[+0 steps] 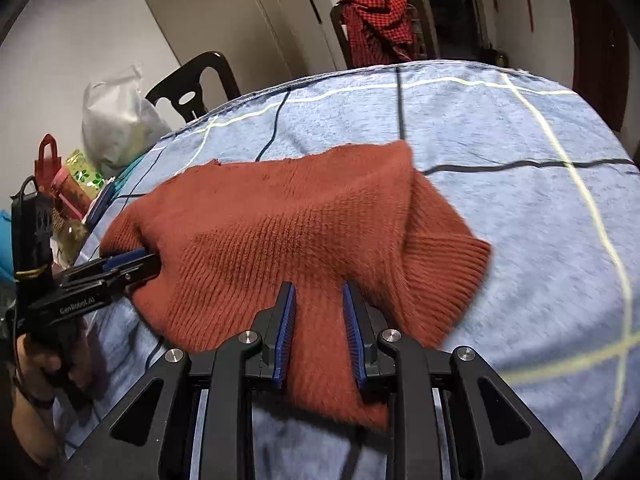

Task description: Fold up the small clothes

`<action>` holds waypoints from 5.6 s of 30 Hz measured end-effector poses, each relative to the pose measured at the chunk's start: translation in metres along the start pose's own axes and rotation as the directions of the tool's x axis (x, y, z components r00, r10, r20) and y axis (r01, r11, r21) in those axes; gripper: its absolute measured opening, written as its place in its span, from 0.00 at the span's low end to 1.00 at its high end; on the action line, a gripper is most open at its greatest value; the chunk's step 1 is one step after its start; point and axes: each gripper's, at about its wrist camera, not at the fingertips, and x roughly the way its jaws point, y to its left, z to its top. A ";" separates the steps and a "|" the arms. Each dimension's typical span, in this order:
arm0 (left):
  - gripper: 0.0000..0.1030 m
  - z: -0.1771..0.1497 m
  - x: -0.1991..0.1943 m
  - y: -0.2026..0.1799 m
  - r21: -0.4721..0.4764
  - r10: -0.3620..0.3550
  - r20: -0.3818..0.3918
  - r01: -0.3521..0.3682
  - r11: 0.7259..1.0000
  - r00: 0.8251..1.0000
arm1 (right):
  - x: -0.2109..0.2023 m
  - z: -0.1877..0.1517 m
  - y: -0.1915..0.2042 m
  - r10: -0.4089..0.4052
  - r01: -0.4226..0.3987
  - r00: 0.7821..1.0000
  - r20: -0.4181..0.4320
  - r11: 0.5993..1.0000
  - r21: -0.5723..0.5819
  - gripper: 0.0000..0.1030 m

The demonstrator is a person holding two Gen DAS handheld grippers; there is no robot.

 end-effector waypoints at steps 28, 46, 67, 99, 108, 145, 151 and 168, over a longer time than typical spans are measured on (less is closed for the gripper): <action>0.48 0.035 0.019 -0.004 0.036 0.165 0.043 -0.167 0.985 0.985 | 0.016 0.036 -0.004 -0.073 0.073 0.997 0.016 0.997 0.007 0.27; 0.50 -0.005 -0.023 -0.005 0.057 0.223 0.054 -0.226 0.973 0.973 | -0.035 -0.001 -0.006 -0.027 0.024 0.998 0.062 0.999 0.039 0.39; 0.61 -0.006 -0.012 0.102 -0.367 -0.131 0.077 0.151 0.918 0.988 | -0.021 -0.026 -0.062 0.193 -0.197 0.980 0.047 0.916 0.348 0.57; 0.35 0.013 0.013 0.100 -0.357 -0.214 0.104 0.237 0.903 0.971 | 0.002 0.001 -0.072 0.163 -0.185 0.982 0.092 0.922 0.340 0.47; 0.26 0.019 0.012 0.094 -0.344 -0.204 0.097 0.225 0.912 0.974 | 0.017 0.014 -0.069 0.176 -0.190 0.982 0.071 0.915 0.355 0.16; 0.27 -0.095 -0.116 0.087 -0.271 -0.139 0.086 0.158 0.950 0.986 | -0.115 -0.086 -0.063 0.038 -0.067 0.995 0.092 0.937 0.342 0.20; 0.30 -0.073 -0.116 0.057 -0.153 -0.110 0.120 0.128 0.980 0.987 | -0.108 -0.077 -0.027 0.052 -0.072 0.994 0.100 0.975 0.210 0.20; 0.43 -0.080 -0.078 0.010 -0.037 0.087 0.083 -0.084 0.996 0.993 | -0.074 -0.082 0.004 -0.106 0.105 0.993 0.050 0.994 0.026 0.27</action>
